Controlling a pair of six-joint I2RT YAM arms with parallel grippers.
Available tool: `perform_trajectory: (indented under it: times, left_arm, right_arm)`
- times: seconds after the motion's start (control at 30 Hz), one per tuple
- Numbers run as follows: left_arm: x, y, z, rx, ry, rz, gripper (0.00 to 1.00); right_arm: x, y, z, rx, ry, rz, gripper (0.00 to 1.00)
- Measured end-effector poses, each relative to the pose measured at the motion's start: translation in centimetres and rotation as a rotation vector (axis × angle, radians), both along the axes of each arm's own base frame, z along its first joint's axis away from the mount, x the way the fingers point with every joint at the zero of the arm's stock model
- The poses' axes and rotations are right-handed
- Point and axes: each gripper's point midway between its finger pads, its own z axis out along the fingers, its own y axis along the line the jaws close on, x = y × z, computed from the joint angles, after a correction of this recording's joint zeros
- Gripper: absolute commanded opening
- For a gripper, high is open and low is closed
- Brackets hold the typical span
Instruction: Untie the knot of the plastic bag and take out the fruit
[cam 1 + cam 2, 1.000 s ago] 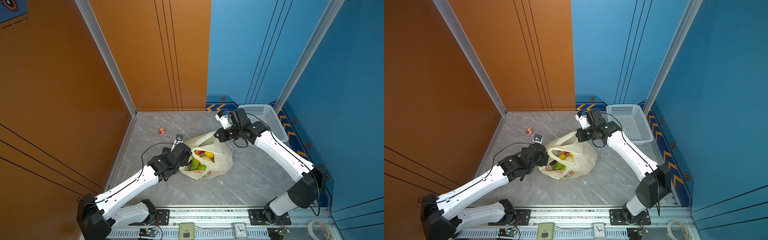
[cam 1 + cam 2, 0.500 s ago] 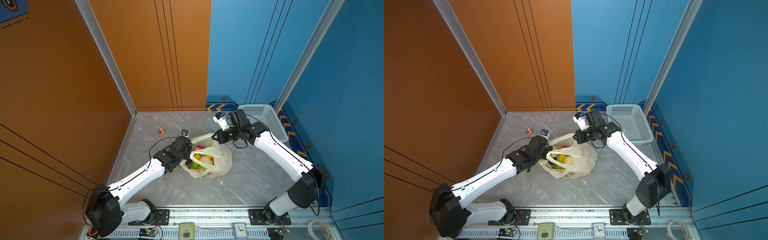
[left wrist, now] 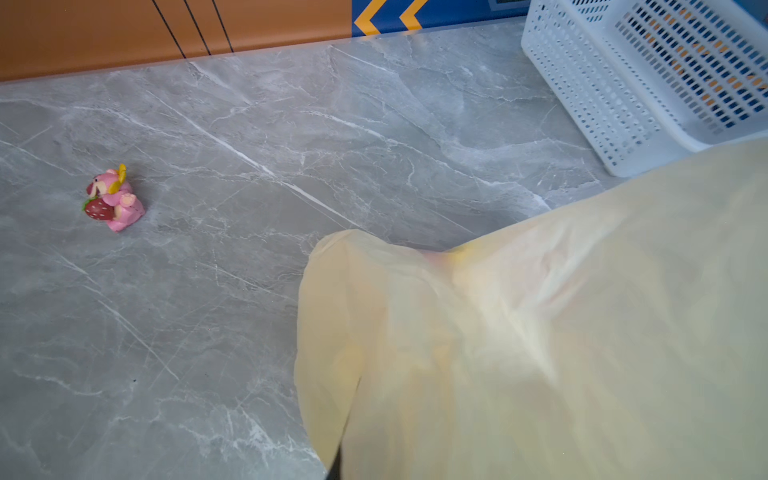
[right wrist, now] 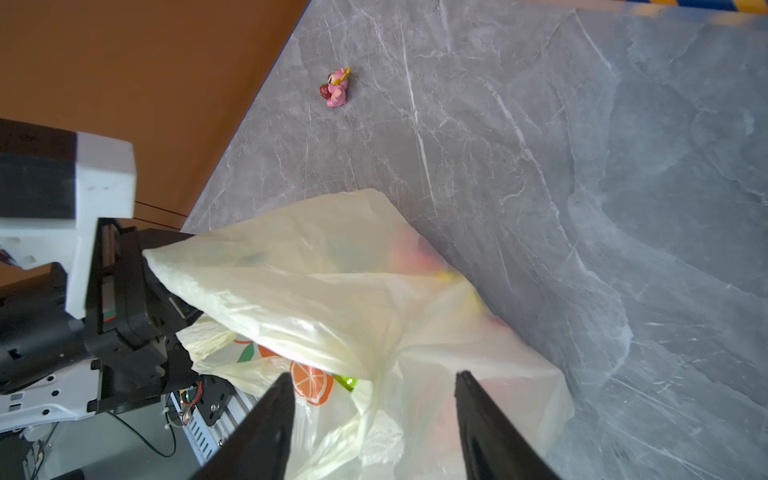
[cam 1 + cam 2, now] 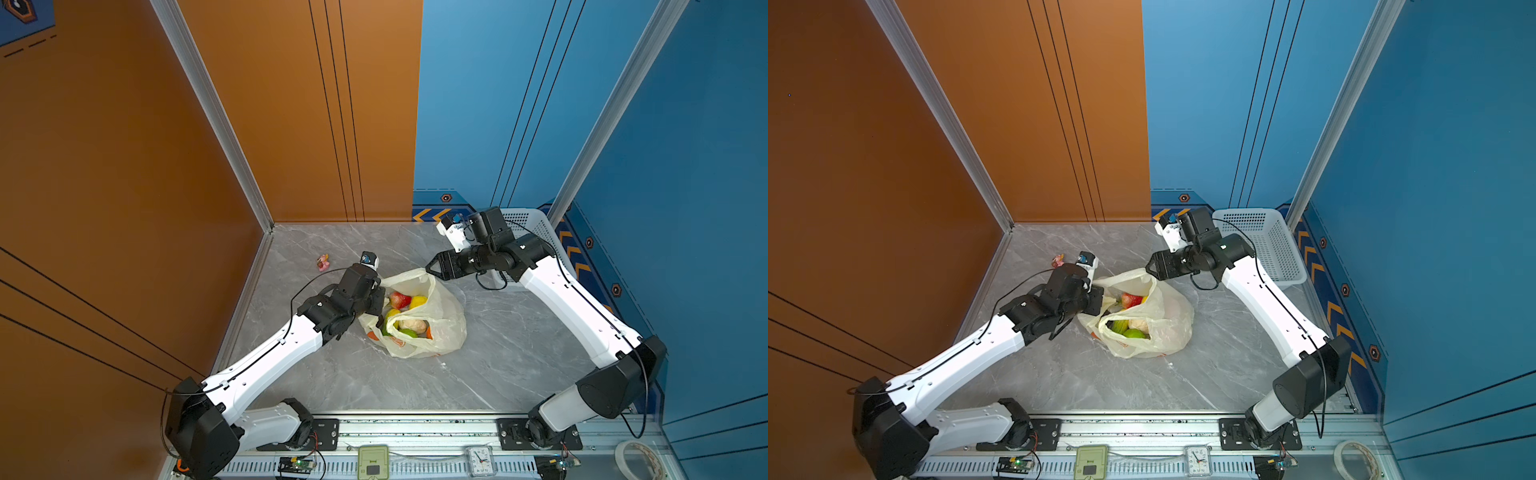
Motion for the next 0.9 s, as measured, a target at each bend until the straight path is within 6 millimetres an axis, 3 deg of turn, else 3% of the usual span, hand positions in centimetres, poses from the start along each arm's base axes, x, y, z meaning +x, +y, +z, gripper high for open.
perform_trajectory:
  times: [0.17, 0.27, 0.33, 0.4, 0.5, 0.57, 0.73, 0.8, 0.83, 0.87, 0.9]
  left_arm:
    - [-1.6, -1.5, 0.7, -0.057, 0.047, -0.016, 0.0]
    - [-2.5, -1.9, 0.6, -0.072, 0.083, -0.012, 0.0]
    - [-2.8, -1.9, 0.8, -0.079, 0.098, -0.007, 0.0]
    - [-3.1, -1.8, 1.0, -0.085, 0.111, 0.002, 0.0]
    - [-3.6, -1.5, 1.0, -0.085, 0.127, 0.009, 0.0]
    - [-4.0, -1.4, 1.0, -0.086, 0.138, 0.013, 0.0]
    - [-5.1, -1.2, 1.5, -0.099, 0.145, 0.008, 0.0]
    - [-5.4, -1.0, 1.9, -0.11, 0.141, 0.01, 0.0]
    - [-5.5, -0.9, 2.0, -0.114, 0.138, 0.012, 0.0]
    - [-5.6, -0.8, 2.2, -0.117, 0.135, 0.013, 0.0]
    - [-5.7, -0.7, 2.3, -0.119, 0.133, 0.014, 0.0]
  right_arm:
    - [-5.0, 2.8, 4.1, 0.07, 0.007, 0.06, 0.65]
    - [-8.2, 4.9, 4.5, 0.098, 0.059, 0.103, 0.63]
    - [-9.6, 5.9, 3.5, 0.087, 0.103, 0.109, 0.64]
    - [-10.5, 6.2, 1.1, 0.037, 0.144, 0.084, 0.68]
    - [-10.8, 5.6, -3.2, -0.079, 0.178, -0.006, 0.73]
    - [-10.4, 4.4, -5.0, -0.146, 0.181, -0.089, 0.75]
    - [-8.9, 2.5, -6.1, -0.305, 0.105, -0.242, 0.82]
    - [-8.6, 2.6, -6.4, -0.35, 0.081, -0.26, 0.76]
    - [-8.5, 2.6, -6.8, -0.373, 0.075, -0.266, 0.62]
    - [-8.3, 2.5, -7.3, -0.401, 0.071, -0.269, 0.42]
    - [-8.2, 2.4, -7.8, -0.426, 0.068, -0.272, 0.3]
